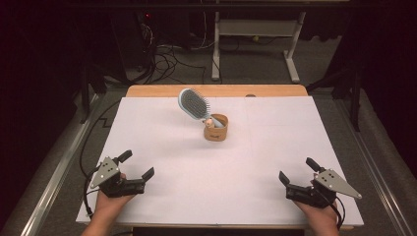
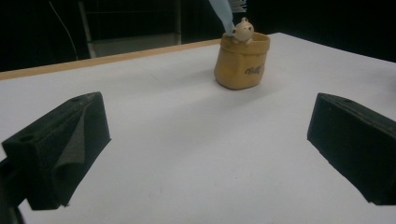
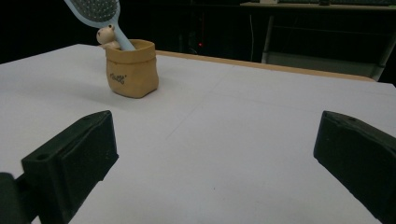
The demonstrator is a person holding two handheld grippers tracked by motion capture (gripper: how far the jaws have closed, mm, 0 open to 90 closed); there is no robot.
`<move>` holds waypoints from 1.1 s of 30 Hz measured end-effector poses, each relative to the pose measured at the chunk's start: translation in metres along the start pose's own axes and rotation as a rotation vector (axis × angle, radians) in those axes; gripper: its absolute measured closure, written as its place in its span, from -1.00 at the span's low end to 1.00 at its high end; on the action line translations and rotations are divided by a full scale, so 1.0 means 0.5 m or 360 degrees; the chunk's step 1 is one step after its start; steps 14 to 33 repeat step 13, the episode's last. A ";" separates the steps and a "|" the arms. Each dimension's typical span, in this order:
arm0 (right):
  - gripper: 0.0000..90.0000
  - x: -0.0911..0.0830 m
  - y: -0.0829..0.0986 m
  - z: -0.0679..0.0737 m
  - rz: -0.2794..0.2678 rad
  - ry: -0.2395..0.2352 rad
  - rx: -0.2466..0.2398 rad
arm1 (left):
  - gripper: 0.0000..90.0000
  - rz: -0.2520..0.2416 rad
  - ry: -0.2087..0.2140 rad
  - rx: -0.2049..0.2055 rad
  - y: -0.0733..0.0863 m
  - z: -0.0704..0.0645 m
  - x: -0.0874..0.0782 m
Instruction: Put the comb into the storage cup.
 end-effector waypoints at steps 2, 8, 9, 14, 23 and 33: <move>-1.00 0.003 0.000 0.000 0.0003 0.0004 -0.0008 | -0.99 0.0009 0.0006 0.0005 0.001 -0.002 0.004; -1.00 -0.002 -0.001 -0.001 -0.0006 -0.0002 -0.0025 | -0.99 0.0032 0.0007 -0.0006 0.009 -0.003 0.005; -1.00 -0.003 -0.001 -0.002 -0.0011 -0.0003 -0.0018 | -0.99 0.0038 0.0003 -0.0001 0.011 -0.004 0.005; -1.00 -0.007 -0.004 -0.003 -0.0030 -0.0005 -0.0029 | -0.99 0.0025 0.0028 0.0036 0.015 -0.019 0.003; -1.00 -0.007 -0.004 -0.003 -0.0030 -0.0005 -0.0029 | -0.99 0.0025 0.0028 0.0036 0.015 -0.019 0.003; -1.00 -0.007 -0.004 -0.003 -0.0030 -0.0005 -0.0029 | -0.99 0.0025 0.0028 0.0036 0.015 -0.019 0.003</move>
Point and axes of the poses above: each handheld gripper's, and its own axes: x roughly forward along the jaws, y roughly out of its underside, z roughly to its left, the point moved 6 cm from there along x, roughly forward along the jaws, and after that the axes turned 1 degree about z, right-handed, at the moved point
